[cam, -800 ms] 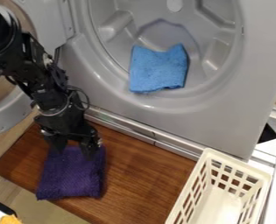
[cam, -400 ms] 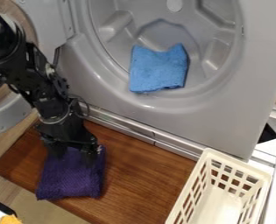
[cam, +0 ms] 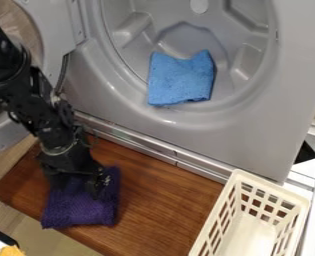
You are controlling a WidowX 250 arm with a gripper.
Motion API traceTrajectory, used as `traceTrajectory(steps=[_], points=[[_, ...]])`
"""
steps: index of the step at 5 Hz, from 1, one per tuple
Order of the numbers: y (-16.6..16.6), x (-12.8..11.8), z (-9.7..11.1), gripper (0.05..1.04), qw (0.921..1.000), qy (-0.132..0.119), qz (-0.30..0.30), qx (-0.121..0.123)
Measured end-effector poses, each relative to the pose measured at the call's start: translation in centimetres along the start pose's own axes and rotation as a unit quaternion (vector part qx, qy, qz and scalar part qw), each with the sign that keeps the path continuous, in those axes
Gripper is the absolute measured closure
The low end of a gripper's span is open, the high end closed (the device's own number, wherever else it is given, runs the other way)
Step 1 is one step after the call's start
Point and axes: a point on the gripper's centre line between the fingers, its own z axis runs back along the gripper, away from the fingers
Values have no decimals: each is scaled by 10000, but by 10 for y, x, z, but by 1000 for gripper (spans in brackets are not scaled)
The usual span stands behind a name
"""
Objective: Move the purple cloth to the left of the white basket
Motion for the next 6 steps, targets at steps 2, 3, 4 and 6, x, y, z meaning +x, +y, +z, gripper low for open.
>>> traceTrajectory(steps=[2, 3, 4, 6], points=[[19, -10, -23, 83, 9989, 145, 393, 206], [19, -9, -31, 83, 9986, 162, 469, 170], [7, -5, -33, 83, 9994, 108, 341, 23], [-34, 2, -34, 82, 9994, -13, -233, -266]])
